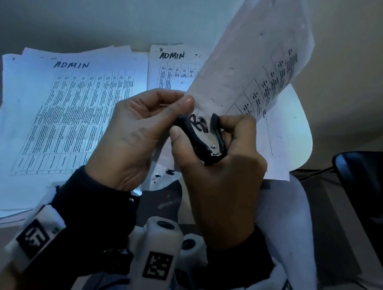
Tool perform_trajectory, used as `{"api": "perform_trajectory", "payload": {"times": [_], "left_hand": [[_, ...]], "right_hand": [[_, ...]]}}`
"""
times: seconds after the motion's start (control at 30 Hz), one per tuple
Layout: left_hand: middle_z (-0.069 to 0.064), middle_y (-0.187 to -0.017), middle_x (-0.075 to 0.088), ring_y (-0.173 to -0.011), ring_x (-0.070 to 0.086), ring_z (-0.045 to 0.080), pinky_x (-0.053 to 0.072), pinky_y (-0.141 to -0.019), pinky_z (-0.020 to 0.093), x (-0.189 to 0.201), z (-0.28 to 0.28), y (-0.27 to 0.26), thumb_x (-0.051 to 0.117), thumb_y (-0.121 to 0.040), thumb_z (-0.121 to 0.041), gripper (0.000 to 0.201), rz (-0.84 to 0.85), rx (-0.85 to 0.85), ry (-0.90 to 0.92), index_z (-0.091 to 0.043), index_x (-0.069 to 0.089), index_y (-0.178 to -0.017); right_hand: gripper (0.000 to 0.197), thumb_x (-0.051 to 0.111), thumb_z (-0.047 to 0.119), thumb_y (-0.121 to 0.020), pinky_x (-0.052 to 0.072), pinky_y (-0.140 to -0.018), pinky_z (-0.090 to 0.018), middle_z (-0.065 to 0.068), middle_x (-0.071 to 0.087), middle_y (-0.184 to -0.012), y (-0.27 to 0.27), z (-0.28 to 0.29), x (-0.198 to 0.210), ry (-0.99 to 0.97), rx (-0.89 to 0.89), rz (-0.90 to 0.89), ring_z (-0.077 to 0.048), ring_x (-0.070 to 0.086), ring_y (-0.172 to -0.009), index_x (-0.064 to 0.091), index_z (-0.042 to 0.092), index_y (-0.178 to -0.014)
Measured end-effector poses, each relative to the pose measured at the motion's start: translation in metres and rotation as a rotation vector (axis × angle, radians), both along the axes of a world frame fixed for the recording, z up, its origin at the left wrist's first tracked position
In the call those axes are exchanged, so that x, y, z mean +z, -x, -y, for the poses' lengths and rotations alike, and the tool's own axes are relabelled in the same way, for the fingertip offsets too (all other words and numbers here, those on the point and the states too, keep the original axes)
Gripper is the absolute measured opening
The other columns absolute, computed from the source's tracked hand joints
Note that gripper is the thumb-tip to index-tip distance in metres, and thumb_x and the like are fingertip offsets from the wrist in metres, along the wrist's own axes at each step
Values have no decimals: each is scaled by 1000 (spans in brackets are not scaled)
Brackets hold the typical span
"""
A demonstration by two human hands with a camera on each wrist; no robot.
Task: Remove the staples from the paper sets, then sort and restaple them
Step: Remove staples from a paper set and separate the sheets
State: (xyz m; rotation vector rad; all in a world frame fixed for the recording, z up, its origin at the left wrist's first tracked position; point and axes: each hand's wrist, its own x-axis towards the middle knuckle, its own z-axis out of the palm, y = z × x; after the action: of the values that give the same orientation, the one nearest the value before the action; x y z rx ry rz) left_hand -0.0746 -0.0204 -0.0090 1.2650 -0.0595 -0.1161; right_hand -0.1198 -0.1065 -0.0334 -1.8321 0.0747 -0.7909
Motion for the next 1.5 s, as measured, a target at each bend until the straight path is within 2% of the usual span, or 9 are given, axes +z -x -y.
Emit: {"api": "perform_trajectory", "payload": {"times": [0.13,0.33,0.5,0.67,0.8,0.97,1.17,1.4,1.5], "left_hand": [[-4,-57,65,-50,61,6,51,-47,17,1,1,2,61,-68,-18,10,22,5,-29,-10,61,-74],[-3,-54,64,-46,60,6,49,-43,16,4,3,5,59,-69,-22,10,25,-13,-67,-12,60,-70],[-3,-51,62,-43,57,4,45,-40,14,6,3,7,57,-70,-23,11,9,-29,-78,-12,56,-69],[-4,-51,61,-43,57,4,46,-41,14,6,2,7,57,-70,-21,13,-2,-40,-15,-17,63,-59],[-3,-54,62,-46,59,5,48,-45,15,6,2,6,57,-69,-21,10,-2,-51,-11,-13,60,-66],[-4,-52,62,-44,57,4,46,-41,13,7,3,8,57,-69,-20,17,4,-54,-7,-18,65,-55],[-2,-60,67,-52,62,6,50,-47,16,5,3,10,57,-69,-19,15,42,-60,43,-16,68,-59],[-1,-60,65,-51,61,6,49,-46,15,7,2,9,55,-70,-20,11,59,-67,22,-12,63,-68],[-4,-55,62,-45,57,2,44,-41,11,10,2,9,53,-71,-20,12,53,-89,-17,-8,53,-74]], "right_hand": [[36,74,34,-72,45,-51,-7,18,54,-66,2,0,3,-22,-8,-8,-1,61,-71,48,15,-87],[36,73,36,-72,43,-52,-3,21,53,-66,4,1,6,-71,-2,-32,2,61,-72,49,14,-86],[36,71,37,-74,46,-52,-9,15,58,-68,7,1,10,-86,15,-45,-2,63,-70,47,14,-87],[37,68,38,-76,42,-52,-8,6,61,-71,8,0,14,-47,30,-54,-6,60,-68,45,13,-88],[37,66,37,-77,43,-51,-9,6,60,-72,8,0,16,-57,71,-73,-6,59,-67,44,10,-89],[37,68,39,-75,46,-51,-13,7,63,-71,11,4,19,-145,119,-103,-3,61,-62,46,12,-89],[35,71,35,-76,43,-46,-10,8,62,-65,13,7,21,-213,136,-121,-1,60,-56,48,12,-85],[38,67,39,-75,49,-52,-27,5,62,-66,11,9,26,-132,130,-133,-8,61,-59,48,9,-86],[38,66,40,-75,48,-53,-28,6,60,-68,11,12,28,-53,136,-143,-10,60,-60,46,11,-87]]}}
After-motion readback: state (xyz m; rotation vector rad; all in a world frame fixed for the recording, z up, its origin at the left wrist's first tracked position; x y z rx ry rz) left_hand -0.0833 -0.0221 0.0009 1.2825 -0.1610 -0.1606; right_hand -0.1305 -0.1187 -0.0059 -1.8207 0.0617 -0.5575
